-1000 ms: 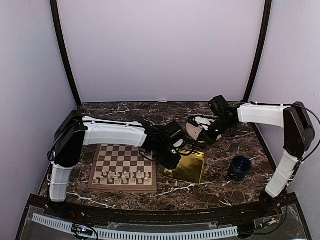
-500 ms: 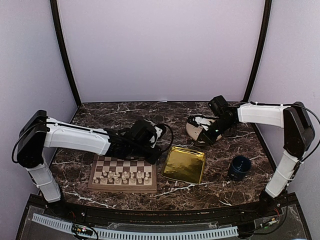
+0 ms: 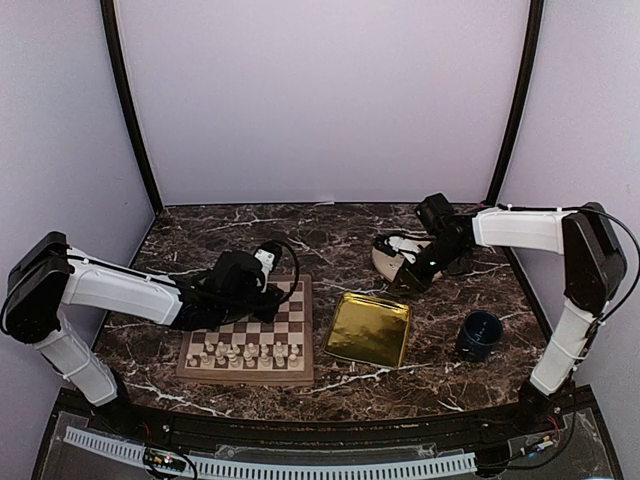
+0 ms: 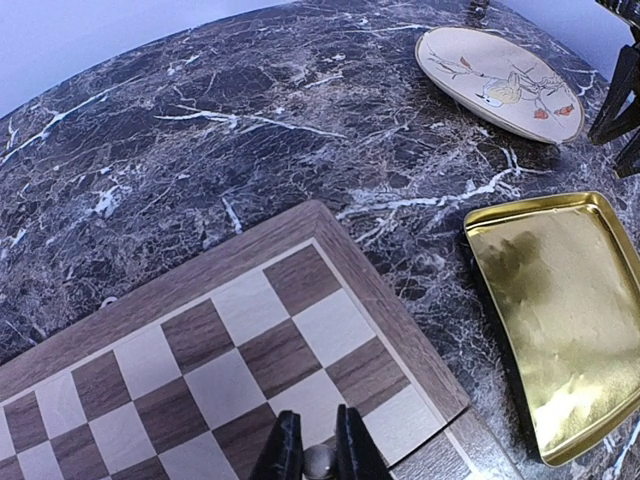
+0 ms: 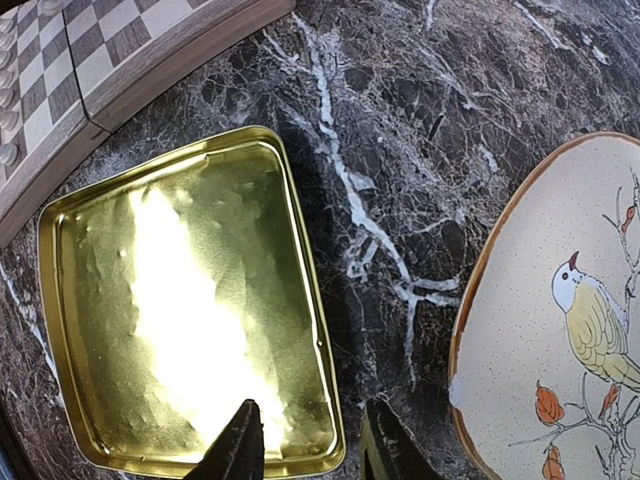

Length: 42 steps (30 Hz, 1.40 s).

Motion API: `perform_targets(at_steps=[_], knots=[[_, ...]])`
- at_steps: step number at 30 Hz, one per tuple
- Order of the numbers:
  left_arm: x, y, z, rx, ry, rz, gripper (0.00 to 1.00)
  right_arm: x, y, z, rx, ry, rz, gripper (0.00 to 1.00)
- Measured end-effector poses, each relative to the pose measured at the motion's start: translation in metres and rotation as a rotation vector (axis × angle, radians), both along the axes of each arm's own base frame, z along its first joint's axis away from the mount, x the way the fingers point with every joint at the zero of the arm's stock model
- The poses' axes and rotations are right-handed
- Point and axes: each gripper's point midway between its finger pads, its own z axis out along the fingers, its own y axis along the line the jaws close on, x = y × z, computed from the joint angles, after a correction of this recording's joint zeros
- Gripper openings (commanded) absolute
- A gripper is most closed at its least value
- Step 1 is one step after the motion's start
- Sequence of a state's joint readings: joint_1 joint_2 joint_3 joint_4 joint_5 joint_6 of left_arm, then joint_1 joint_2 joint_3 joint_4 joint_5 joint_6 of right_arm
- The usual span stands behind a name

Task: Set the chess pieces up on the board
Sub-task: Place the pawn on the chessboard.

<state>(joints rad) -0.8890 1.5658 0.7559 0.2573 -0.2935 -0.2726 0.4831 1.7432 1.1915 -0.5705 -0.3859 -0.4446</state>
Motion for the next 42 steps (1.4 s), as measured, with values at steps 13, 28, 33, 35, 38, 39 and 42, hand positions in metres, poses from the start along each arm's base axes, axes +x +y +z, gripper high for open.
perform_targets(at_steps=[13,28,33,35,38,39,42], knots=[[0.005,0.003,-0.009,0.003,0.010,0.009,0.07,-0.001,0.000,-0.006,-0.004,0.015,0.008,0.34],[0.003,0.001,-0.019,0.016,0.033,-0.002,0.19,-0.004,0.001,-0.014,-0.010,0.043,0.011,0.35],[0.001,0.002,-0.022,0.022,0.045,-0.009,0.23,-0.004,0.001,-0.014,-0.010,0.043,0.011,0.35],[-0.001,0.002,-0.024,0.027,0.055,-0.014,0.25,-0.004,0.001,-0.014,-0.010,0.043,0.011,0.35],[-0.002,0.002,-0.024,0.032,0.062,-0.017,0.28,-0.004,0.001,-0.014,-0.009,0.043,0.011,0.35],[-0.003,0.003,-0.024,0.036,0.066,-0.017,0.30,-0.004,0.001,-0.014,-0.009,0.043,0.011,0.35],[-0.003,0.002,-0.020,0.050,0.081,-0.017,0.34,-0.004,0.001,-0.014,-0.009,0.043,0.012,0.35]])
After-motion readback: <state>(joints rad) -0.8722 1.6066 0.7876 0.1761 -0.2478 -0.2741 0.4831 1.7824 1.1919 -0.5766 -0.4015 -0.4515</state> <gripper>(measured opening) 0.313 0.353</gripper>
